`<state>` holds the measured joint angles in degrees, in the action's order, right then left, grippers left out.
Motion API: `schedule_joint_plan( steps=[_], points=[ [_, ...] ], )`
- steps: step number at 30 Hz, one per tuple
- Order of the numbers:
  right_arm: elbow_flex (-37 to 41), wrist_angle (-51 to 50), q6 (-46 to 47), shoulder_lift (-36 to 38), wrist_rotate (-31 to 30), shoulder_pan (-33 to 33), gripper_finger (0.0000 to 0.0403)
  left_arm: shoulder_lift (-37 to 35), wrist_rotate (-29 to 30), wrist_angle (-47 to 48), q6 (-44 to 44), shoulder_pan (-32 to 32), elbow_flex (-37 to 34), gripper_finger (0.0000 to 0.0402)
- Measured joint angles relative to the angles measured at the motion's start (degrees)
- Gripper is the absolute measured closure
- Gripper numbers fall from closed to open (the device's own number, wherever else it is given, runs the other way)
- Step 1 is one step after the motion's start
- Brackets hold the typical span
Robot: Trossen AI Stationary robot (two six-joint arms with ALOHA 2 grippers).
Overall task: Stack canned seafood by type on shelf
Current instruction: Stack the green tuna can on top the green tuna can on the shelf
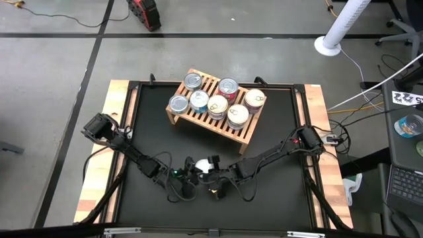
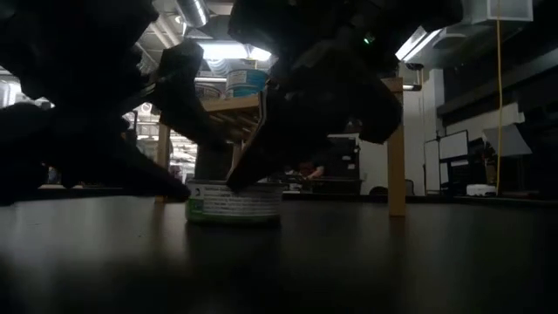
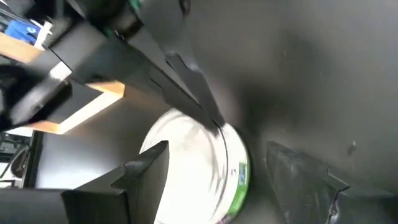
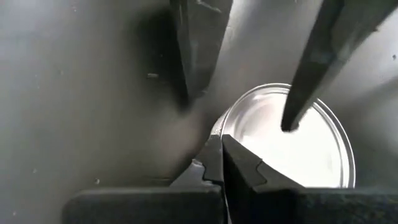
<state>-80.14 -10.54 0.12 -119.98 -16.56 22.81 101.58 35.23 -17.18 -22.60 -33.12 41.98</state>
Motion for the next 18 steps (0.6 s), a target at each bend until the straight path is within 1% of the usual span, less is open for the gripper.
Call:
schedule_joint_plan(
  steps=[3, 7, 18],
  points=[
    [-0.84, -0.84, 1.65, 0.0, -0.68, 0.0, 0.0401, 0.0, 0.77, 1.62, -0.33, -0.59, -0.02, 0.0139],
    [-1.97, -0.26, 2.97, 0.04, -0.94, 0.0, 0.0402, 0.0, 4.09, 2.45, -2.18, -1.33, -0.02, 0.0139],
    [-6.4, 0.06, 3.08, 0.28, -2.27, 0.0, 0.0402, 0.0, 4.76, 3.39, -2.98, -1.8, -0.02, 0.0139]
  ],
)
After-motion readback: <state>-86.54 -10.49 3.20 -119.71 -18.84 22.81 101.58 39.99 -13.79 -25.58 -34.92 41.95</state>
